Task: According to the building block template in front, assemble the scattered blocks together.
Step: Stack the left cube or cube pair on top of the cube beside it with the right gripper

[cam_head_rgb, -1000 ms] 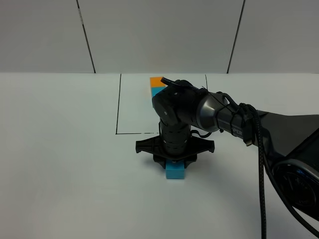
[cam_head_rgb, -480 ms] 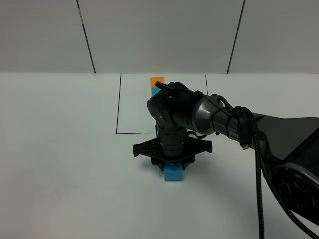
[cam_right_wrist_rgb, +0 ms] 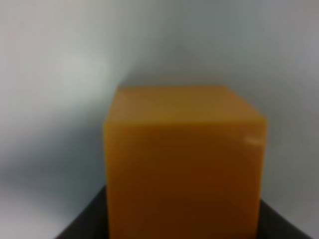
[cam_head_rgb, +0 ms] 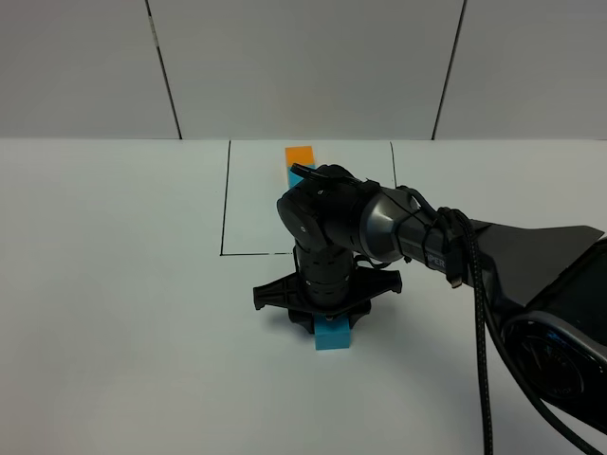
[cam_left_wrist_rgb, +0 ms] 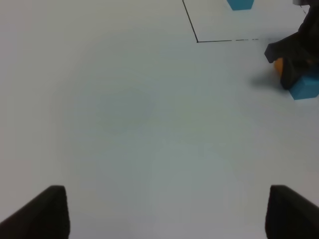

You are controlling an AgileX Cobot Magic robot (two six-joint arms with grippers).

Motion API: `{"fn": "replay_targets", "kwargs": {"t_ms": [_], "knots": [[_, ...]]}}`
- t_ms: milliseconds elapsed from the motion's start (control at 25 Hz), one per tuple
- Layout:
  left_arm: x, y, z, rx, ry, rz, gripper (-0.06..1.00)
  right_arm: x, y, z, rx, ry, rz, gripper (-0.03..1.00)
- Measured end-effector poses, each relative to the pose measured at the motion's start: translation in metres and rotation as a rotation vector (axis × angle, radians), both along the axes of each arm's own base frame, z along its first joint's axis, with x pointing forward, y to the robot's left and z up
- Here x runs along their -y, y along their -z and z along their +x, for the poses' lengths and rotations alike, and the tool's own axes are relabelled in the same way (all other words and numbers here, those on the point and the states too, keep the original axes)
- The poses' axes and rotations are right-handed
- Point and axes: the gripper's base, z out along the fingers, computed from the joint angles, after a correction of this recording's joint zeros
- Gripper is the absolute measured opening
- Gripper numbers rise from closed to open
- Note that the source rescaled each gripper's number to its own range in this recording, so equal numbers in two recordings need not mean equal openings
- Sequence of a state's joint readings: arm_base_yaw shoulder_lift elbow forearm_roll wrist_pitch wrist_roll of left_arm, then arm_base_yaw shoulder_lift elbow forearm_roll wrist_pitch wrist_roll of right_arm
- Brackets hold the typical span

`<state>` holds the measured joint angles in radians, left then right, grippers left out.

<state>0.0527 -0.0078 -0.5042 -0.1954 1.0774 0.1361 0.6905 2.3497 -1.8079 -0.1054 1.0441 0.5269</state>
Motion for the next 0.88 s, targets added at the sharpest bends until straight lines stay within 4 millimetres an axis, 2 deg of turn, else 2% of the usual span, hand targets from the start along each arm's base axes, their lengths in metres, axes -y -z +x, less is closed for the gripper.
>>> {"fn": "replay_targets", "kwargs": {"t_ms": [400,480,520,560,760,880], "knots": [[0.0000,0.0000,0.0000,0.000,0.000,0.000,0.68,-0.0010,0.0001,-0.0003,-0.004,0.003,0.011,0.01],[0.0000,0.0000,0.0000,0.000,0.000,0.001,0.68,-0.0015,0.0004,-0.0003,-0.004,0.005,0.016,0.06],[0.0000,0.0000,0.0000,0.000,0.000,0.001,0.68,-0.0018,0.0016,-0.0005,-0.008,0.007,0.019,0.11],[0.0000,0.0000,0.0000,0.000,0.001,0.002,0.68,-0.0018,0.0016,-0.0007,-0.010,0.008,0.019,0.21],[0.0000,0.0000,0.0000,0.000,0.000,0.001,0.68,-0.0019,0.0016,-0.0009,-0.012,0.010,0.021,0.78],[0.0000,0.0000,0.0000,0.000,0.001,0.002,0.68,-0.0020,0.0011,-0.0012,-0.014,0.025,0.023,0.97]]}}
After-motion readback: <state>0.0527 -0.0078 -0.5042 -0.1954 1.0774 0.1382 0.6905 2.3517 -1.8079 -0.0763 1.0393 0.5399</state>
